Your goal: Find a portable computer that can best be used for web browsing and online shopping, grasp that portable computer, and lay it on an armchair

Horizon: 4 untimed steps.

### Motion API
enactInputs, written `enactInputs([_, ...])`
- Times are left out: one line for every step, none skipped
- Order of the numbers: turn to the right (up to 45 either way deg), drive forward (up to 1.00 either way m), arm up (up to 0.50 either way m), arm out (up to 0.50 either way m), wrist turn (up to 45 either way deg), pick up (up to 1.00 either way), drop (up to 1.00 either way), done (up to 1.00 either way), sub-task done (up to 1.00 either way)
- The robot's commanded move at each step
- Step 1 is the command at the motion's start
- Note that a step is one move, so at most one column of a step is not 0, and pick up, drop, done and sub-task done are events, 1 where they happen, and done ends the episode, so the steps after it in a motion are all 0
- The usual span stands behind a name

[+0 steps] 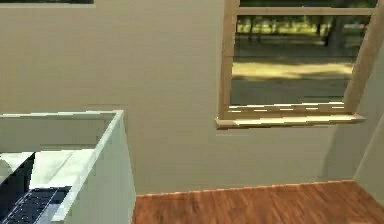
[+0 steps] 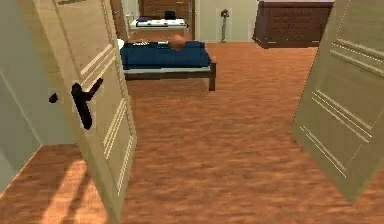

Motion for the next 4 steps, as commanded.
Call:
enactInputs([-45.0, 0.00, 0.00, 0.00, 0.0, 0.00, 0.00, 0.00, 0.00])
enactInputs([-45.0, 0.00, 0.00, 0.00, 0.0, 0.00, 0.00, 0.00, 0.00])
enactInputs([-42.0, 0.00, 0.00, 0.00, 0.0, 0.00, 0.00, 0.00, 0.00])
enactInputs([0.0, 0.00, 0.50, 0.00, 0.0, 0.00, 0.00, 0.00, 0.00])
